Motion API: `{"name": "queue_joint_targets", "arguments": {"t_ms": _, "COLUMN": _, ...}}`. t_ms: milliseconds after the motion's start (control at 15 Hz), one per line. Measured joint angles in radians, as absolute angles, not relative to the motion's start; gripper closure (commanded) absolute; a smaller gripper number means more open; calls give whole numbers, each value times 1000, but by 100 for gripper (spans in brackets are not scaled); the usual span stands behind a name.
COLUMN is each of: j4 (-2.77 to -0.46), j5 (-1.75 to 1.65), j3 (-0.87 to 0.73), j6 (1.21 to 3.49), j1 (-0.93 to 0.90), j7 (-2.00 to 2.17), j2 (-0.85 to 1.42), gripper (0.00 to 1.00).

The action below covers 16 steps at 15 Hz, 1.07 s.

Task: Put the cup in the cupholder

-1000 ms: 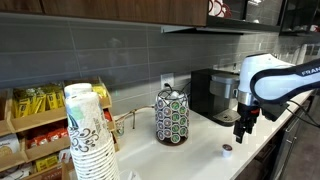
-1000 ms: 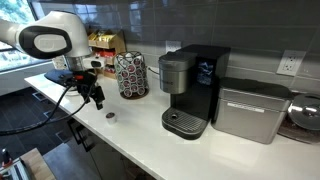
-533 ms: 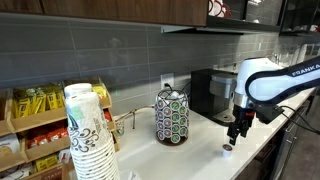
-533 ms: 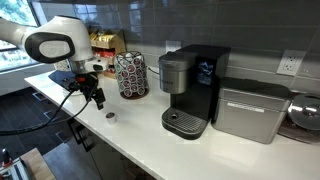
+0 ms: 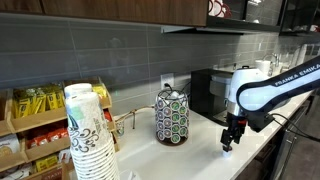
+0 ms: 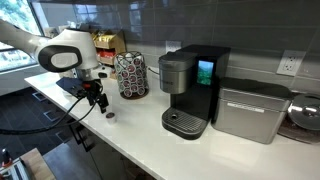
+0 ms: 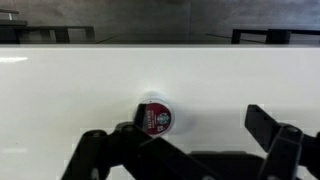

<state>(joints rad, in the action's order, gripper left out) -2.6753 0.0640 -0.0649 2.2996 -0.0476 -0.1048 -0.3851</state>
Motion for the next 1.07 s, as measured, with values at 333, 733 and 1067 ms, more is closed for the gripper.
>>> {"name": "queue_joint_targets", "arguments": {"t_ms": 333, "j4": -2673, "j5": 66, "j3": -64, "j6": 2307, "j1": -51, "j7": -107, "j2": -371, "gripper": 0}}
{"name": "queue_joint_targets", "arguments": {"t_ms": 733, "j4": -2672, "j5": 66, "j3": -63, "j6": 2310, "j1": -37, "j7": -90, "j2": -352, "gripper": 0}}
{"name": "queue_joint_targets", "arguments": {"t_ms": 1067, "j4": -2669, "j5": 65, "j3": -63, "j6": 2374, "j1": -18, "j7": -73, "j2": -298, "gripper": 0}}
